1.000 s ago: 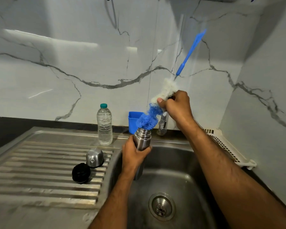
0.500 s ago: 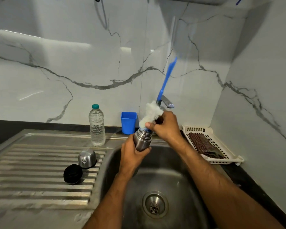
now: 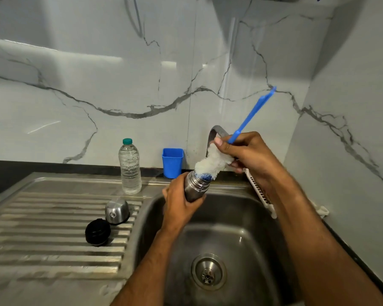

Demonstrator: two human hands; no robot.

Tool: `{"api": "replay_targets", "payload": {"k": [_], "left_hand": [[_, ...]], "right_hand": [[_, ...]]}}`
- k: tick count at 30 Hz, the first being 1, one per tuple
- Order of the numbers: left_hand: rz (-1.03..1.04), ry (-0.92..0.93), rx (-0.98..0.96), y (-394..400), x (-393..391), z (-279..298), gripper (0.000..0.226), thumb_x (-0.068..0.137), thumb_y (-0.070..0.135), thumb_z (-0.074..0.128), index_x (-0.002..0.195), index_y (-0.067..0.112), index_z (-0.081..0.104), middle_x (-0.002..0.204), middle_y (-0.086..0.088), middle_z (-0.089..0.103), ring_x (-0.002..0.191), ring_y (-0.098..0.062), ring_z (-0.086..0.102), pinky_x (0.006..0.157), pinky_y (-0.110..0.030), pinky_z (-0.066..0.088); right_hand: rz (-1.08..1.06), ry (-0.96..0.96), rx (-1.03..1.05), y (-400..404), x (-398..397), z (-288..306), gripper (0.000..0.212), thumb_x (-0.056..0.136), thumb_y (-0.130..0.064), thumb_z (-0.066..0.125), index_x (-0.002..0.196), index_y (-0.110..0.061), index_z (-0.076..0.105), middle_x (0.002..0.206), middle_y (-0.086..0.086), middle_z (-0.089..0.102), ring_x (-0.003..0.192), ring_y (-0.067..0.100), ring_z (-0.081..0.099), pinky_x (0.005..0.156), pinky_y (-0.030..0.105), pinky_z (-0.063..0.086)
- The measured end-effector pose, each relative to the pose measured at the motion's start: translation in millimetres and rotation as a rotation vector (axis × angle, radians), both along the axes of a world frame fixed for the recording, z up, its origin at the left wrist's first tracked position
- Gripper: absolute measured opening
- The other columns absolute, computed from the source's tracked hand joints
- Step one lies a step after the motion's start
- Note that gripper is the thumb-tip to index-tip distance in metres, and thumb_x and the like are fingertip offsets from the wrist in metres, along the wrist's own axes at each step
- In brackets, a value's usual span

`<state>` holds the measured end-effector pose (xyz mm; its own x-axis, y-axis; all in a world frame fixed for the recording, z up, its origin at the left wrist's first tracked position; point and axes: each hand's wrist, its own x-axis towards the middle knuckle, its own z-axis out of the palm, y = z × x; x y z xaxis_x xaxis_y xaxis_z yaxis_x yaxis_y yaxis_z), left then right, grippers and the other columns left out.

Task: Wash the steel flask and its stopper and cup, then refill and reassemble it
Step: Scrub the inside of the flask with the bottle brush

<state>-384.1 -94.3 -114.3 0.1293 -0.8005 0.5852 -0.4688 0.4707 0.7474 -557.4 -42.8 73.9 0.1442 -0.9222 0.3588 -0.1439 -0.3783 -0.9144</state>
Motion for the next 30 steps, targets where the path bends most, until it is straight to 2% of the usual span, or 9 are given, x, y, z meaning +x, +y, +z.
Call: {"api": "replay_targets", "payload": {"k": [2,4,8,12,14,18,23,26,30], "left_hand": [[0.028,-0.049,-0.016,3,-2,-1,0.075,0.069,0.044,0.086,0.135,0.032,0.051,0.129,0.01,0.056,0.121,-0.014,0.052,0.105,-0.039,0.039],[0.019,-0.065,-0.032,7,-4,0,0.077,0.071,0.035,0.088,0.137,0.034,0.048,0.132,0.01,0.048,0.12,-0.012,0.046,0.104,-0.041,0.042],[-0.083,-0.04,-0.097,13,-5,4,0.079,0.072,0.015,0.089,0.138,0.031,0.049,0.136,0.008,0.045,0.126,-0.017,0.05,0.102,-0.046,0.052],[-0.054,-0.14,-0.183,13,-4,5,0.074,0.071,0.009,0.087,0.136,0.017,0.053,0.135,0.003,0.053,0.127,-0.022,0.051,0.101,-0.049,0.051],[-0.027,-0.167,-0.2,12,-4,9,0.074,0.069,0.003,0.085,0.136,0.014,0.054,0.135,0.001,0.053,0.128,-0.02,0.049,0.103,-0.048,0.048],[0.046,-0.195,-0.239,10,-6,14,0.076,0.069,-0.005,0.082,0.138,0.006,0.053,0.139,-0.008,0.053,0.134,-0.021,0.045,0.112,-0.048,0.043],[0.126,-0.263,-0.215,9,-8,18,0.084,0.068,-0.008,0.085,0.143,0.007,0.051,0.147,-0.01,0.045,0.141,-0.023,0.039,0.119,-0.045,0.036],[0.135,-0.304,-0.197,4,-10,19,0.083,0.071,-0.008,0.083,0.145,0.01,0.049,0.15,-0.007,0.043,0.141,-0.023,0.038,0.119,-0.046,0.037],[0.065,-0.305,-0.206,2,-15,19,0.076,0.076,-0.004,0.081,0.143,0.009,0.049,0.147,-0.006,0.047,0.14,-0.021,0.04,0.12,-0.047,0.035]], "right_hand": [[0.093,0.141,0.063,11,-15,7,0.037,0.077,-0.034,0.08,0.103,-0.008,0.079,0.062,0.016,0.055,0.044,0.019,0.044,0.037,0.022,0.038],[0.247,0.214,0.176,20,-29,12,0.04,0.076,-0.022,0.079,0.113,-0.009,0.076,0.06,0.018,0.056,0.044,0.021,0.057,0.04,0.025,0.05],[0.481,0.219,0.388,26,-50,10,0.047,0.085,0.001,0.065,0.131,-0.011,0.067,0.079,0.028,0.067,0.078,0.045,0.073,0.069,0.042,0.064],[0.574,0.25,0.495,34,-56,2,0.036,0.101,-0.014,0.05,0.135,-0.009,0.064,0.096,0.038,0.067,0.099,0.058,0.066,0.084,0.055,0.061],[0.525,0.305,0.526,40,-56,1,0.036,0.1,-0.024,0.057,0.132,-0.008,0.063,0.1,0.04,0.066,0.099,0.059,0.066,0.086,0.059,0.058],[0.388,0.461,0.566,45,-50,-6,0.046,0.087,-0.004,0.076,0.127,-0.008,0.053,0.091,0.032,0.072,0.086,0.049,0.072,0.073,0.045,0.064],[0.168,0.706,0.595,48,-43,-25,0.043,0.096,0.003,0.061,0.135,-0.007,0.044,0.098,0.027,0.072,0.081,0.035,0.076,0.078,0.043,0.064],[0.014,0.78,0.411,39,-44,-45,0.024,0.099,-0.005,0.058,0.124,-0.005,0.058,0.086,0.011,0.073,0.063,0.016,0.07,0.062,0.03,0.058],[-0.162,0.851,0.107,25,-43,-74,0.013,0.099,-0.02,0.06,0.099,-0.015,0.071,0.071,0.001,0.075,0.066,0.009,0.072,0.075,0.028,0.054]]}}
